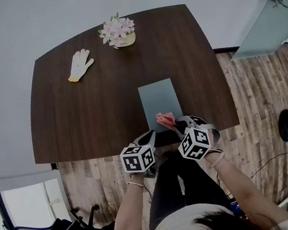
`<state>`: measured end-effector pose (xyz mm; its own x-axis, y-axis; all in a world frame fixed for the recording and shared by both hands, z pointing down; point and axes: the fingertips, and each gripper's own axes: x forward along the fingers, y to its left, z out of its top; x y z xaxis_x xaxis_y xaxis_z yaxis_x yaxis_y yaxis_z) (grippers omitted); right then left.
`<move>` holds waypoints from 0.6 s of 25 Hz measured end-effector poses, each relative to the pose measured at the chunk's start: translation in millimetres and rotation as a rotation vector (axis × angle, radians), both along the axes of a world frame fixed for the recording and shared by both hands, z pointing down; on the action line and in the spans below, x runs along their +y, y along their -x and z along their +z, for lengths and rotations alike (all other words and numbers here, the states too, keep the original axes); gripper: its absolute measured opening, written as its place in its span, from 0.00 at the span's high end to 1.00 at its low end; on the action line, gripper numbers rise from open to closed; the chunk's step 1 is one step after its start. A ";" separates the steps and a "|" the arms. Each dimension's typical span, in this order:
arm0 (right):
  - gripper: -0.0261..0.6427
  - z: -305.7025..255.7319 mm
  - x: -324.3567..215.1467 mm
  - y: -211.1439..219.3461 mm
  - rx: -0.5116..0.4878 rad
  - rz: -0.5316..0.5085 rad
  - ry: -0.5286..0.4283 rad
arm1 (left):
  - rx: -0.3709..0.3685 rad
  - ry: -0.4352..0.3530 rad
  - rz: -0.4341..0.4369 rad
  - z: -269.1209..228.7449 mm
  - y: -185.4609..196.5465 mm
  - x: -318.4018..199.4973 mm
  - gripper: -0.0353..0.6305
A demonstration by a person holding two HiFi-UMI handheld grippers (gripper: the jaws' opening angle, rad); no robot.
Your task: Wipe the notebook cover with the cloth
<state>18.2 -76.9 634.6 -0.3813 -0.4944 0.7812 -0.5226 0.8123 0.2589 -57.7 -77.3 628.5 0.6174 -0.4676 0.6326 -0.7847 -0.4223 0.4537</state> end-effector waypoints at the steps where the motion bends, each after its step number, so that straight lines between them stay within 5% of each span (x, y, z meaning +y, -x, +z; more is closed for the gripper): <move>1: 0.91 -0.3 0.8 -2.0 0.000 0.003 -0.002 | -0.002 -0.001 0.000 -0.2 -0.5 0.6 0.92; 15: 0.91 -1.8 4.5 -31.6 0.001 0.074 0.010 | -0.007 0.001 -0.020 -1.5 -2.5 7.2 0.92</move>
<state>49.8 -72.3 632.8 -0.3428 -0.5133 0.7868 -0.5811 0.7739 0.2517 -55.2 -70.1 626.9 0.6034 -0.4797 0.6370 -0.7963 -0.4058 0.4486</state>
